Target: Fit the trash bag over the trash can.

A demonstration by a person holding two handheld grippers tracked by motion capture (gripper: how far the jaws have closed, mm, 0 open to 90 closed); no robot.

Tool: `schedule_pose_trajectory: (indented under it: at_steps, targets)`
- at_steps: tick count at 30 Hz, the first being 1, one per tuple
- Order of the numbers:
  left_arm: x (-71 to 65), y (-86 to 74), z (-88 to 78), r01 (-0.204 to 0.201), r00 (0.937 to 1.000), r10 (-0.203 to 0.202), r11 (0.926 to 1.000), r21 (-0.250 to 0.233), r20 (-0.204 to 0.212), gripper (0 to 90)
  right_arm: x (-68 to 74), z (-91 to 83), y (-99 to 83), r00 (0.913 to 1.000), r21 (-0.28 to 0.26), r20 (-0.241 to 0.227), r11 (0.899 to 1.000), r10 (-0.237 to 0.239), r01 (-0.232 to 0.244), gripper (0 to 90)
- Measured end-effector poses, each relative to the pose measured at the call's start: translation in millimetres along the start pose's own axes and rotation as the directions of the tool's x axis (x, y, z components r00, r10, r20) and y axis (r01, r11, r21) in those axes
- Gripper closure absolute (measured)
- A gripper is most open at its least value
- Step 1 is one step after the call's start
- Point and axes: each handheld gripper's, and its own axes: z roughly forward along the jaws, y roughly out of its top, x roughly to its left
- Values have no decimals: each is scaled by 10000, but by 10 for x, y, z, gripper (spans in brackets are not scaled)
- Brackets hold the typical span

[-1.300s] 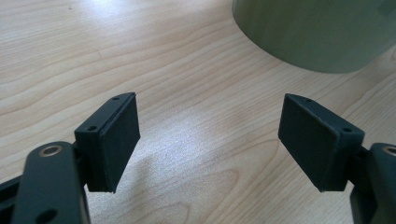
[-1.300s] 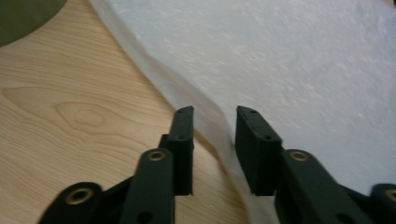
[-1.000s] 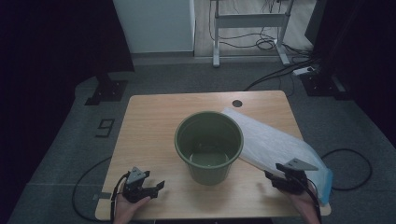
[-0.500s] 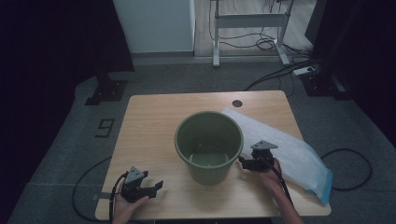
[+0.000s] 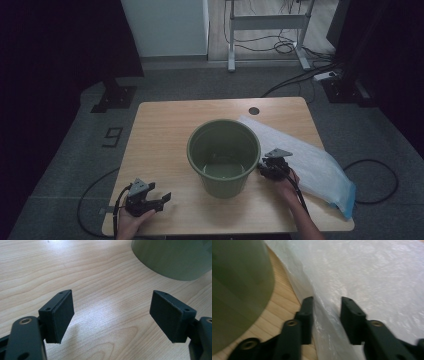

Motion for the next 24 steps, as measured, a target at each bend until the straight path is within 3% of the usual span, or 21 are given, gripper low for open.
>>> schedule_pose_trajectory:
  at_steps: [2, 3, 4, 9, 12, 13, 14, 15, 16, 17, 19, 20, 21, 24]
  targets:
    - [9, 0, -22, 116, 9999, -118, 9998, -183, -66, 200, -58, -58, -49, 9993, -35, 197, 9995, 310, -310, 804]
    - [9, 0, -22, 116, 9999, -118, 9998, -183, -66, 202, -58, -58, -49, 9993, -35, 197, 9995, 310, -310, 804]
    - [15, 1, -28, 150, 9999, -152, 9996, -230, -71, 204, -83, -107, -80, 9987, 32, 290, 9991, 430, -431, 863]
    - [15, -2, -9, 159, 9998, -161, 9997, -193, -111, 207, -137, -211, -171, 9960, -146, 84, 9959, 889, -887, 889]
    - [2, -4, 9, 73, 9998, -74, 9999, -84, -163, 208, -181, -370, -228, 9905, -1106, -152, 9843, 1369, -1377, 891]
    - [-3, -5, 14, 90, 9998, -92, 9999, -80, -172, 208, -181, -370, -228, 9905, -1106, -152, 9843, 1369, -1377, 891]
    - [-8, -6, 22, 70, 9998, -71, 10000, -27, -200, 208, -196, -455, -231, 9875, -1562, -255, 9750, 1557, -1578, 891]
    - [-8, -6, 22, 70, 9998, -71, 10000, -27, -200, 209, -196, -455, -231, 9875, -1562, -255, 9750, 1557, -1578, 891]
    - [-10, -7, 27, 40, 9998, -40, 10000, 4, -215, 209, -204, -544, -212, 9849, -1984, -318, 9647, 1700, -1729, 891]
    - [-15, -8, 32, 54, 9997, -54, 10000, 19, -225, 209, -204, -544, -212, 9849, -1984, -318, 9647, 1700, -1729, 891]
    - [-21, -7, 36, 42, 9997, -41, 10000, 33, -244, 209, -217, -640, -169, 9843, -2360, -337, 9556, 1731, -1761, 891]
    - [-23, -6, 36, 35, 9997, -34, 10000, 33, -256, 209, -234, -745, -109, 9825, -2745, -381, 9435, 1824, -1858, 891]
    - [-25, -5, 35, 44, 9997, -43, 10000, 17, -258, 209, -234, -745, -109, 9825, -2745, -381, 9435, 1824, -1858, 891]
    - [-28, -3, 31, 64, 9996, -65, 10000, -17, -273, 210, -260, -924, 2, 9798, -3319, -470, 9221, 1946, -1990, 891]
